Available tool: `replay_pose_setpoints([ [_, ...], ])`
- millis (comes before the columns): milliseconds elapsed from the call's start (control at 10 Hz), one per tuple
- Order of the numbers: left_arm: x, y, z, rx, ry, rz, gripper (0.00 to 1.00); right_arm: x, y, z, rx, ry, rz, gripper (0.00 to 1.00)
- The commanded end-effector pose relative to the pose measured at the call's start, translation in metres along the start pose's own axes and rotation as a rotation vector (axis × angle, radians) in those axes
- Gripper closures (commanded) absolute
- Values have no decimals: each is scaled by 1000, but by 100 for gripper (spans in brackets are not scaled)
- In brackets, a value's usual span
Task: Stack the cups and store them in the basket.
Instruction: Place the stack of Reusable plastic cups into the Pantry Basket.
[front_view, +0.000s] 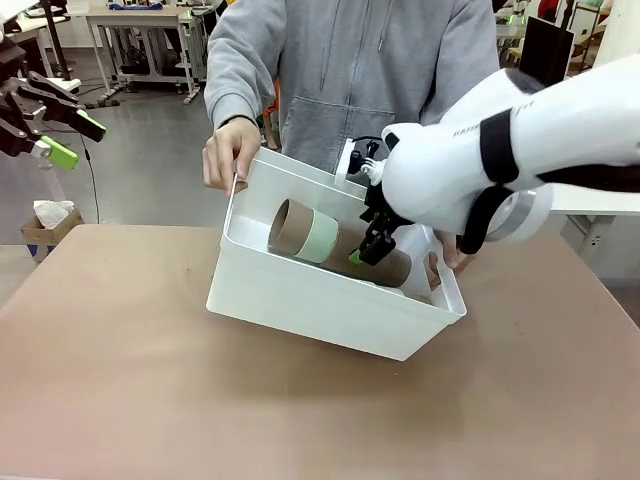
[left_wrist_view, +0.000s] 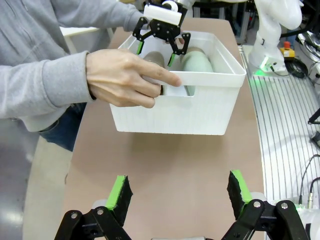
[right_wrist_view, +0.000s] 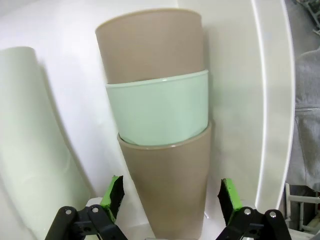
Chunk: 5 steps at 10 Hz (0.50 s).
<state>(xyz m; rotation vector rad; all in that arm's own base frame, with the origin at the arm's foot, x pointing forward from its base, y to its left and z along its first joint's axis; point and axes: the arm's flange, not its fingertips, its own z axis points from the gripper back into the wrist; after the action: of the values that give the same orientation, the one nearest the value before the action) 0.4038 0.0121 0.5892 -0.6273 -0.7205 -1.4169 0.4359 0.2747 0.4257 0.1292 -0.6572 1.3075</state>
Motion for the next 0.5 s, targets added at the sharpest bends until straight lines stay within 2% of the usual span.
replay_pose_setpoints([
  [0,2,-1,0,-2,-4,-5,0,-11,-14,2,62,-41,23,0],
  [200,2,-1,0,-2,-4,-5,0,-8,-32,27,72,-86,15,0],
  [400,2,-1,0,-2,-4,-5,0,-24,-52,84,66,-127,-3,0],
])
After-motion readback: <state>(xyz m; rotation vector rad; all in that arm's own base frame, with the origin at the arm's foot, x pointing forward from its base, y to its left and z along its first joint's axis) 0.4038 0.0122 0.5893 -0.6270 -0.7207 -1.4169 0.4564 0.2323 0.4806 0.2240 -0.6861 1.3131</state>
